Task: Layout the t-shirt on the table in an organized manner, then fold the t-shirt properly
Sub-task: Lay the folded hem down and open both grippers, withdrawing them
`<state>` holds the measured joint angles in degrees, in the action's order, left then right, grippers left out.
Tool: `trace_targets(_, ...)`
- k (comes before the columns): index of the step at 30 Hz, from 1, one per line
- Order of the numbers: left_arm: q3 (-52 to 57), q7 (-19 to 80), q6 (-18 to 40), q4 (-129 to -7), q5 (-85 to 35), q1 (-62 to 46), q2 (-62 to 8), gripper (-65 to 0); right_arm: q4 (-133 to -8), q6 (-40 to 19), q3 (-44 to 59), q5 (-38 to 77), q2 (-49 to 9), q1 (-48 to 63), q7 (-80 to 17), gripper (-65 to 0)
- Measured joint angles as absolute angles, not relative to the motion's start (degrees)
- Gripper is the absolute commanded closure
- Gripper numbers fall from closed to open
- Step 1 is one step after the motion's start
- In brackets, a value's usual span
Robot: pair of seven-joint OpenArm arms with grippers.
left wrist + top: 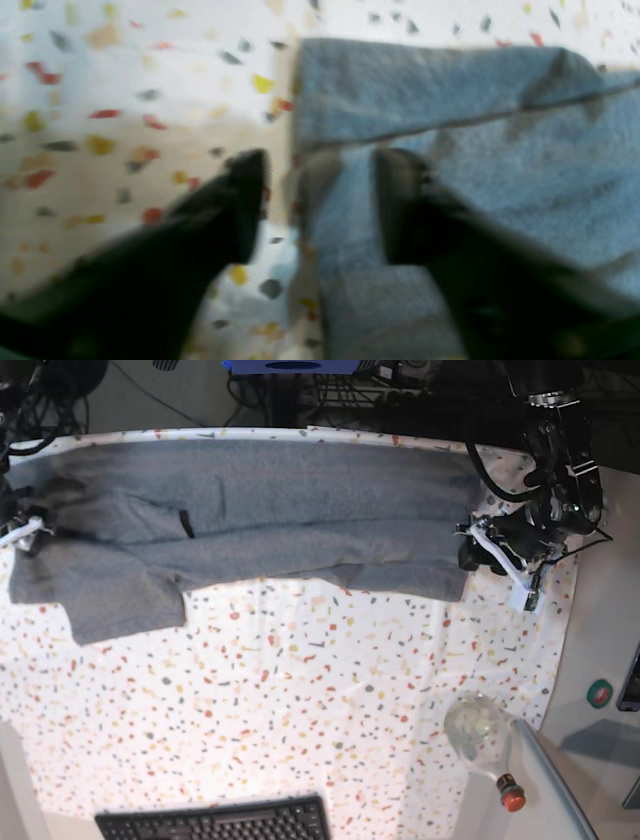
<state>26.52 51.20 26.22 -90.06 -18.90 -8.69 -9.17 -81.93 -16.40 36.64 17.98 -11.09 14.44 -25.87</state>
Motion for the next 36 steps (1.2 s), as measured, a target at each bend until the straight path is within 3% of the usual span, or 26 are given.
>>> trace_targets(3,33.1,51.4,26.2,-90.0,-23.8,-7.9,-8.8,-45.6,-88.4,-16.1,39.9,17.5,-8.1,15.1,-27.1,-35.1)
trace_targets(7,42.5,50.8,30.4,-90.0,-34.9,-9.0,-9.1,-45.7,-89.3,-16.4,31.7,17.4,-11.7,11.5,-27.3,-35.1)
trace_targets(12,50.8,51.8,34.8,-90.1,-35.9,-15.7,-9.8,-44.4,-71.4,-16.9,22.7,17.7,-15.6,-3.8,-30.5,-35.1)
trace_targets(15,54.7,51.6,39.4,-89.9,-36.3,-19.0,-9.7,-30.8,-59.0,-16.4,21.1,17.6,-17.3,-11.0,-30.5,-35.3)
trace_targets(18,59.2,51.4,39.5,-89.9,-36.1,-22.5,-9.6,-2.5,-50.6,-16.3,16.8,17.4,-19.2,-15.7,-30.2,-35.3)
trace_targets(19,60.5,51.6,39.5,-89.8,-36.0,-23.5,-9.7,0.0,-48.9,-16.2,15.3,17.3,-19.1,-16.8,-29.1,-35.3)
trace_targets(28,62.6,51.5,39.5,-89.8,-36.4,-25.6,-9.7,0.0,-30.3,-16.3,5.7,17.7,-18.8,-23.8,-13.8,-35.0)
trace_targets(36,62.4,51.5,39.5,-89.8,-36.3,-25.5,-9.7,0.0,-28.8,-16.3,3.4,17.8,-18.9,-24.1,-10.7,-34.8)
